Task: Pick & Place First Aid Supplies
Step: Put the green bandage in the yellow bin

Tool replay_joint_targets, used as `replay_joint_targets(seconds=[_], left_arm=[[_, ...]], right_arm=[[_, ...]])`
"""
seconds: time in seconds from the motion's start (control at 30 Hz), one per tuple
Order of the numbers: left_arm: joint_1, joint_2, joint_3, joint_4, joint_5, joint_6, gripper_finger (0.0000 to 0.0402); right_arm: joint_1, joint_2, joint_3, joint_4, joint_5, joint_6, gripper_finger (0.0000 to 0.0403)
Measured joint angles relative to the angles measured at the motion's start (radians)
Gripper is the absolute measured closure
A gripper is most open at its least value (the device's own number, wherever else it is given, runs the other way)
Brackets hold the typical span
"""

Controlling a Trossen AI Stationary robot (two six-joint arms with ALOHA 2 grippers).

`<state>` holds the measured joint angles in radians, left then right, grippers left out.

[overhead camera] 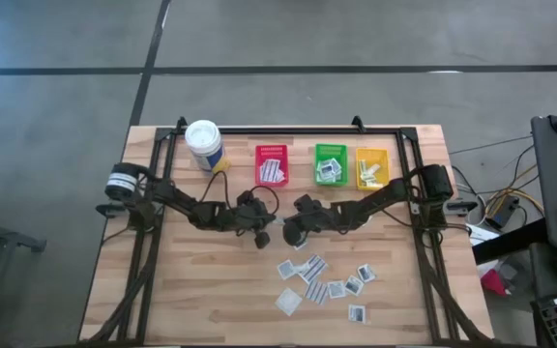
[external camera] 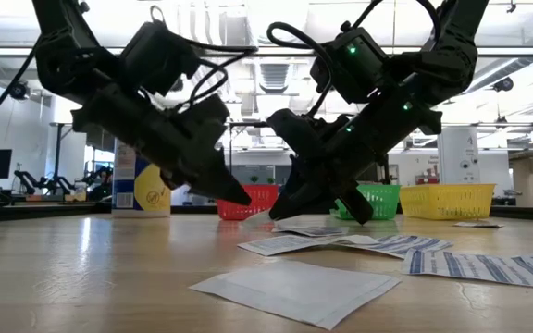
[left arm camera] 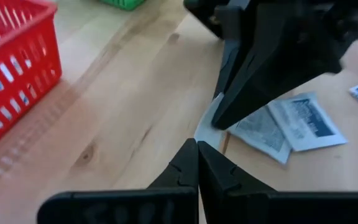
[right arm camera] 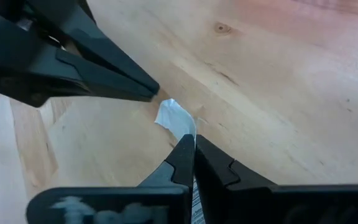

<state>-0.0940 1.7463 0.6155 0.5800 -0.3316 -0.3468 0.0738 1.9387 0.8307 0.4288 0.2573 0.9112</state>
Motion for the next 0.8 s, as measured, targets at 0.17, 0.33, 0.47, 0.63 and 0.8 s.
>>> replay_joint_targets(seconds=[0.17, 0.33, 0.47, 0.63, 0.8], left_arm=[[0.0, -0.034, 0.0, -0.034, 0.039, 0.007, 0.0401], [0.001, -0.092, 0.0, -0.096, 0.043, 0.025, 0.0401], [0.001, -0.17, 0.0, -0.16, 0.043, 0.032, 0.0401], [0.001, -0.283, 0.0, -0.271, 0.041, 0.055, 0.0401], [0.001, -0.376, 0.001, -0.361, 0.019, 0.084, 0.0401]], right_arm=[[0.0, -0.01, 0.0, -0.005, 0.0, -0.029, 0.0395], [0.0, -0.041, 0.0, -0.011, 0.002, -0.073, 0.0395], [0.0, -0.08, 0.0, -0.039, 0.003, -0.111, 0.0395], [0.0, -0.129, 0.0, -0.095, 0.004, -0.164, 0.0395], [0.0, -0.2, -0.003, -0.194, 0.024, -0.227, 0.0395]])
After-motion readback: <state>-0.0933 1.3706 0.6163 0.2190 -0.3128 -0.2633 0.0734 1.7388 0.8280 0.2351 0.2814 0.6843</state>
